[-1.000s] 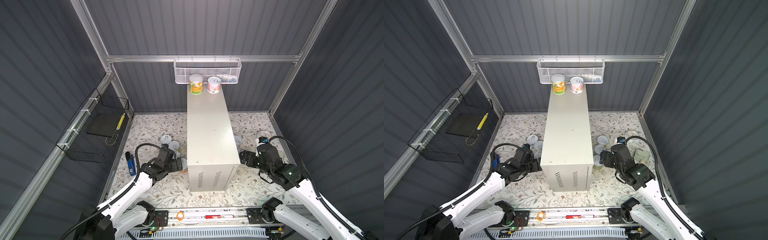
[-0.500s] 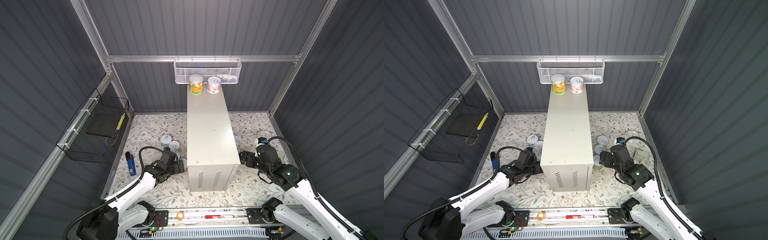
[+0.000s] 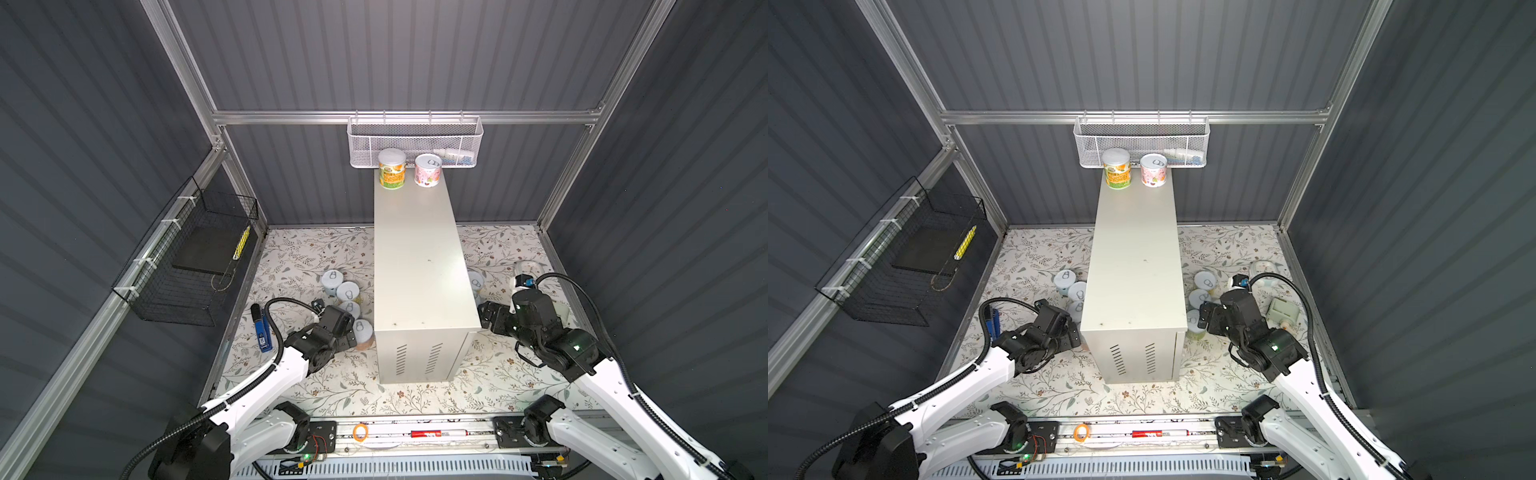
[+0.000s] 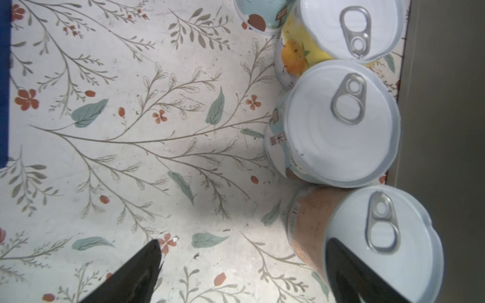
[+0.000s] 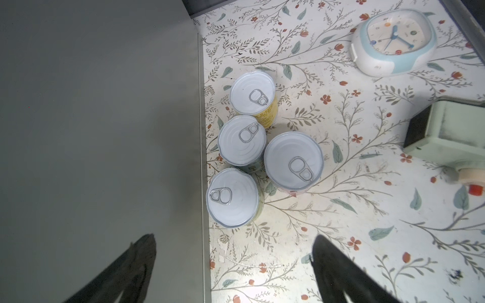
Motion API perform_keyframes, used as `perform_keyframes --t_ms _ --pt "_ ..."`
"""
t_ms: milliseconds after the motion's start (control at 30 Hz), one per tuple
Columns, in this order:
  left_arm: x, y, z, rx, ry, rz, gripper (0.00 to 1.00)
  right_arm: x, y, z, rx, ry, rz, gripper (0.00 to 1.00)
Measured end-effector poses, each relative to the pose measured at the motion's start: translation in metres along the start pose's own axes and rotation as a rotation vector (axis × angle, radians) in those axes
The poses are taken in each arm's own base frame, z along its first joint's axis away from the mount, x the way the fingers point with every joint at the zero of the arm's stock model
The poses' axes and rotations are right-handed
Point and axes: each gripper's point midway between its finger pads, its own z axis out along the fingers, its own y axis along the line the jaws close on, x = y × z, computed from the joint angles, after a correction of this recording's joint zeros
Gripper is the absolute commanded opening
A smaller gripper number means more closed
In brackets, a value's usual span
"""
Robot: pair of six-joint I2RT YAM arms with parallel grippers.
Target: Place and organize the canned foods onto the counter
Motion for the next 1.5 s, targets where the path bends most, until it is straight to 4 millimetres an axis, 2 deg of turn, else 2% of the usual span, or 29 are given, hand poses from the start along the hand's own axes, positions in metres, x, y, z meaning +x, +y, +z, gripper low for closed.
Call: perform_keyframes --t_ms 167,300,500,833,1100,1233,1500 --pt "0.001 0.018 -0.008 -0.07 -0.011 -0.024 0.98 0.0 0.0 -0.001 -0.001 -0.002 -0.003 0.94" --pt "-0.002 0.022 -0.015 -0.07 -0.031 -0.035 0.99 0.0 0.0 -0.001 -0.001 -0.002 -0.003 0.94" --pt "-0.016 -0.004 -0.023 0.075 -0.08 -0.035 0.99 -0.001 0.0 0.0 -0.004 -0.007 -0.002 0.94" --pt "-0.017 -0.044 -0.003 0.2 -0.044 0.0 0.99 0.003 -0.004 0.0 0.004 -0.01 -0.002 0.95" --pt "-0.012 -0.054 0.007 0.231 -0.026 0.014 0.98 0.008 -0.006 0.006 0.012 0.003 -0.004 0.95" --pt "-0.005 -0.052 0.016 0.211 -0.002 0.025 0.97 0.009 -0.005 0.009 0.014 0.006 -0.005 0.95" --pt "-0.004 -0.053 0.02 0.221 -0.018 0.02 0.94 0.01 -0.005 0.013 0.013 0.005 -0.005 0.95"
